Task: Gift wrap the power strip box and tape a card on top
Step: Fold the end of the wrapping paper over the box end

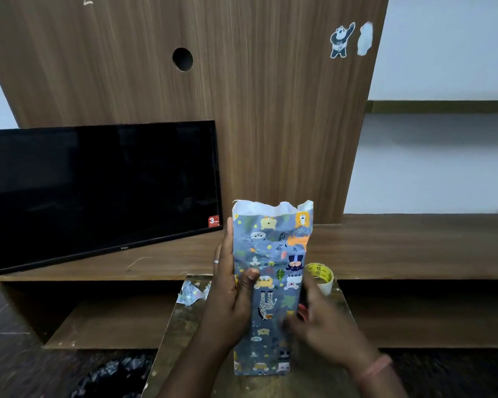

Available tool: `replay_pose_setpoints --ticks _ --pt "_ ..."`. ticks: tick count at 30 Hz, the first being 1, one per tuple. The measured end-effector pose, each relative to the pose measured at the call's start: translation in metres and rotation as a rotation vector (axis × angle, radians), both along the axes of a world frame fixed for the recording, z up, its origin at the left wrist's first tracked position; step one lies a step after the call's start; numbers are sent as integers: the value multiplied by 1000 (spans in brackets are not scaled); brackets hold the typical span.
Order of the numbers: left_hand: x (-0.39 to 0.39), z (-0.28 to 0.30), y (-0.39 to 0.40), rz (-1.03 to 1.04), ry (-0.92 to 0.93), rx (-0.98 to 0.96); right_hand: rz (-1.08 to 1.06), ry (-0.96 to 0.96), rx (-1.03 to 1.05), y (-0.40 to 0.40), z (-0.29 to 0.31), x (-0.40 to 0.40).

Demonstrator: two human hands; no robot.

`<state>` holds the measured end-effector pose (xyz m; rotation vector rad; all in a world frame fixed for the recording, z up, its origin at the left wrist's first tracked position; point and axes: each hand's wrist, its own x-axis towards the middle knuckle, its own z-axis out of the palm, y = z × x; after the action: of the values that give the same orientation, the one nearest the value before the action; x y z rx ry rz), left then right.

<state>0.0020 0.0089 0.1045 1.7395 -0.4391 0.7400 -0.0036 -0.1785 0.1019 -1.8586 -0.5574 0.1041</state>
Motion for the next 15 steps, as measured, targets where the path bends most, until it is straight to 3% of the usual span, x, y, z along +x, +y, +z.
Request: replay_pose_setpoints --ticks 3,5,10,15 --pt "0 1 -1 -25 -10 11 -88 -231 354 6 43 -5" --pt "-2 3 -4 -28 -36 -19 -147 -284 502 17 52 -8" --pt "-3 0 -7 -3 -93 -84 -277 -248 635 34 46 -16" --pt "-7 -5 -5 18 -67 -119 -272 -267 736 30 50 -17"
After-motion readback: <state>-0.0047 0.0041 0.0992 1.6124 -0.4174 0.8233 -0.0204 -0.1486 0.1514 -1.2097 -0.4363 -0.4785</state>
